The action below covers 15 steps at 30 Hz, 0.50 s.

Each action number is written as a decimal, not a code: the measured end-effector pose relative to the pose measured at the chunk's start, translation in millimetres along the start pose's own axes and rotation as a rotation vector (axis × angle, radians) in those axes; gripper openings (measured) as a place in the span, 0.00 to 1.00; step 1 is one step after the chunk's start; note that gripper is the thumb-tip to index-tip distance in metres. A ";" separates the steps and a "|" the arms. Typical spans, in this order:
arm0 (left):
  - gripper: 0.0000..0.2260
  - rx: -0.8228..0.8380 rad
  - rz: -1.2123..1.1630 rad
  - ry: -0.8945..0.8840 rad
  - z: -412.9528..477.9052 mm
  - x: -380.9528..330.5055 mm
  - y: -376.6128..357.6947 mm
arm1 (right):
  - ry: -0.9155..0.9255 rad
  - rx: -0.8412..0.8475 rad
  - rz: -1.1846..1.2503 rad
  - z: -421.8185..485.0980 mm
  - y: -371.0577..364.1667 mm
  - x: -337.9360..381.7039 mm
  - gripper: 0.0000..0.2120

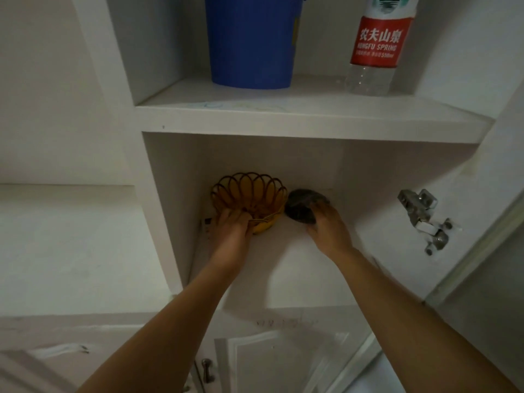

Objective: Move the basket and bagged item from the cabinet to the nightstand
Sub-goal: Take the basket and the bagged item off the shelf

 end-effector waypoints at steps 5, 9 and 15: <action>0.06 -0.030 0.025 -0.030 -2.0 -1.1 3.8 | -0.061 0.069 -0.034 3.3 -11.2 -10.3 0.23; 0.06 -0.027 0.014 -0.011 -2.5 0.5 2.1 | -0.114 0.020 -0.095 -0.2 -8.7 -9.6 0.16; 0.07 -0.012 0.016 -0.014 -4.7 -0.7 1.9 | -0.112 0.009 -0.265 -3.8 -3.5 -5.7 0.11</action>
Point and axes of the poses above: each hand's wrist, its own z-axis towards the middle knuckle, its own y-axis out of the back of the hand, x = y × z, the point moved 3 cm from there along z, towards the middle knuckle, and after that the axes turned 1 degree about -x, right-handed, at the moved point
